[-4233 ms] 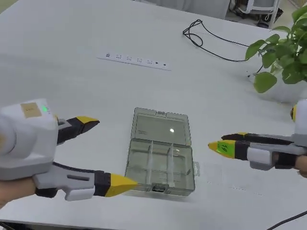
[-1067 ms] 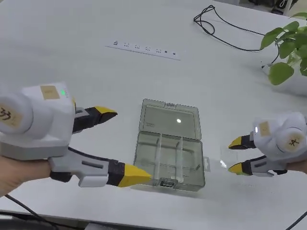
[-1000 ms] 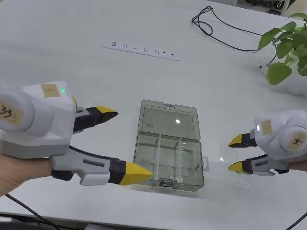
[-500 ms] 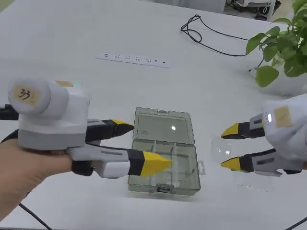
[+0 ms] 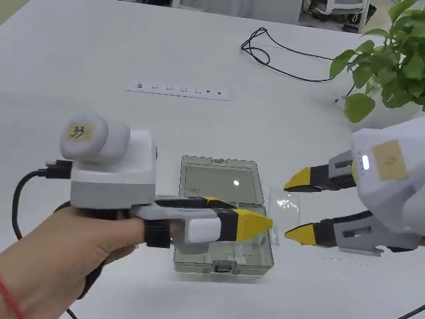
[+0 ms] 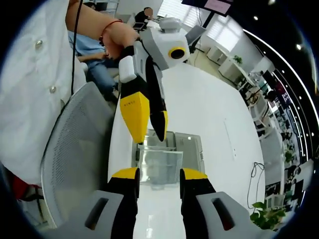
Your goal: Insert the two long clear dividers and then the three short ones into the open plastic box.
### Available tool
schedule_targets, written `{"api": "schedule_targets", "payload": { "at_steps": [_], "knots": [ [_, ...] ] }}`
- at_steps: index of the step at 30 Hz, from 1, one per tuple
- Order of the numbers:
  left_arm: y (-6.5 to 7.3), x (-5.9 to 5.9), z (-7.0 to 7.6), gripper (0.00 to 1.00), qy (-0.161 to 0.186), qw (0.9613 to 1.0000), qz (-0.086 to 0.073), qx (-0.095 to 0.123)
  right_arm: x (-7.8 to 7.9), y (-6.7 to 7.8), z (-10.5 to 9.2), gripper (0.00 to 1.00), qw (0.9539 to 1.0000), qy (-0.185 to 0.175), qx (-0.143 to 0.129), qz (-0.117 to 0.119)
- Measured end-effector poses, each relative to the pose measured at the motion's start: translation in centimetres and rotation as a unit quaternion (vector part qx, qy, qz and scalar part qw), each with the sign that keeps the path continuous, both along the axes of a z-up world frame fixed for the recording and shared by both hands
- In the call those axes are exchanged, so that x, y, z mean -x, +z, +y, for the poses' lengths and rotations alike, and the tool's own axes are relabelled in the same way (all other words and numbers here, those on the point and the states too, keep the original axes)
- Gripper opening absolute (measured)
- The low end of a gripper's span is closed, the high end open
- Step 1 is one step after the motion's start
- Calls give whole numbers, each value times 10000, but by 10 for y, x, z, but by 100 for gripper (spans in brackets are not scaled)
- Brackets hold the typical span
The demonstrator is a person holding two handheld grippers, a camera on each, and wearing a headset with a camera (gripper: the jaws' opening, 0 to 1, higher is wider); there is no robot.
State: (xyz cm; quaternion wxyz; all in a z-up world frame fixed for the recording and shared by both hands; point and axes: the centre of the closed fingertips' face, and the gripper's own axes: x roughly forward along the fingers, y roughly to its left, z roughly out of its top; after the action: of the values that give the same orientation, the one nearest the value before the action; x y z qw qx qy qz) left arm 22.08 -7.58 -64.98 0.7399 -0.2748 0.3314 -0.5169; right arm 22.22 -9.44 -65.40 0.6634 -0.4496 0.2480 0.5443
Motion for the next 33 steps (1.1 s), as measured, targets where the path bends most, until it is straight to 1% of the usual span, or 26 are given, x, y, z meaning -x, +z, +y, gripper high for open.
{"api": "schedule_targets", "payload": {
  "at_steps": [2, 4, 6, 9, 12, 18, 21, 27, 33],
  "knots": [
    [1, 2, -4, 32, -26, 9999, 117, 118, 2, 2, 3, 32, 10000, 36, 17, -24],
    [1, 3, -8, 28, -9, 9994, 274, 217, 5, 4, 7, 32, 10000, 79, 16, -29],
    [1, 5, -11, 26, -32, 9992, 302, 247, 7, 5, 10, 32, 9999, 113, 25, -26],
    [1, 8, -14, 23, -54, 9987, 405, 306, 8, 7, 11, 32, 9999, 147, 58, -44],
    [1, 8, -15, 17, -69, 9981, 486, 365, 9, 7, 12, 32, 9998, 175, 94, -47],
    [0, 9, -15, 7, -87, 9974, 577, 417, 10, 7, 13, 32, 9996, 211, 152, -54],
    [1, 9, -16, 6, -92, 9972, 588, 448, 12, 7, 14, 32, 9996, 228, 155, -32],
    [2, 11, -17, 0, -131, 9968, 612, 498, 13, 6, 14, 33, 9995, 241, 182, -5],
    [2, 11, -17, 0, -139, 9962, 675, 536, 13, 5, 14, 33, 9995, 247, 185, 2]
  ]
}}
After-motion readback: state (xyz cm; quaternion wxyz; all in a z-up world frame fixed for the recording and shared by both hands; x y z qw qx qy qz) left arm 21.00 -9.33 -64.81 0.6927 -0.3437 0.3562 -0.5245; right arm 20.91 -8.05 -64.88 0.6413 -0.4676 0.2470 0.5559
